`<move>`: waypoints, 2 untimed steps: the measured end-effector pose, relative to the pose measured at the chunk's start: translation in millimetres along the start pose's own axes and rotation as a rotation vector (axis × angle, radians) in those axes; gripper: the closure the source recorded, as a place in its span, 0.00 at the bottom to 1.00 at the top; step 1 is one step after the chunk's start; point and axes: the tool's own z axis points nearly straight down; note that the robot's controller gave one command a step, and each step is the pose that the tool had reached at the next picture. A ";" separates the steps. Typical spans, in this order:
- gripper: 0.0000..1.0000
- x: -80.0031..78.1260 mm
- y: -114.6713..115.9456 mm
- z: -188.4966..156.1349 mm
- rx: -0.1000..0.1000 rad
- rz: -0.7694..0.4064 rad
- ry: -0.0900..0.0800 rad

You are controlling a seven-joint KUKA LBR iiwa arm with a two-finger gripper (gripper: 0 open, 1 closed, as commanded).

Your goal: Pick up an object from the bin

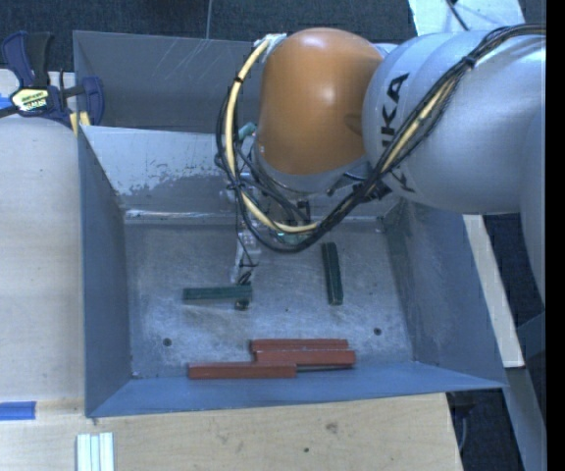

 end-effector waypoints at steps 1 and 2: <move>0.00 2.6 1.6 146.7 0.000 -0.360 -0.001; 1.00 0.5 1.6 143.0 -0.001 -0.357 -0.007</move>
Offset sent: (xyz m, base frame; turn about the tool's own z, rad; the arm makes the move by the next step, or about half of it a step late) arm -0.0024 0.0017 -0.1439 -0.3594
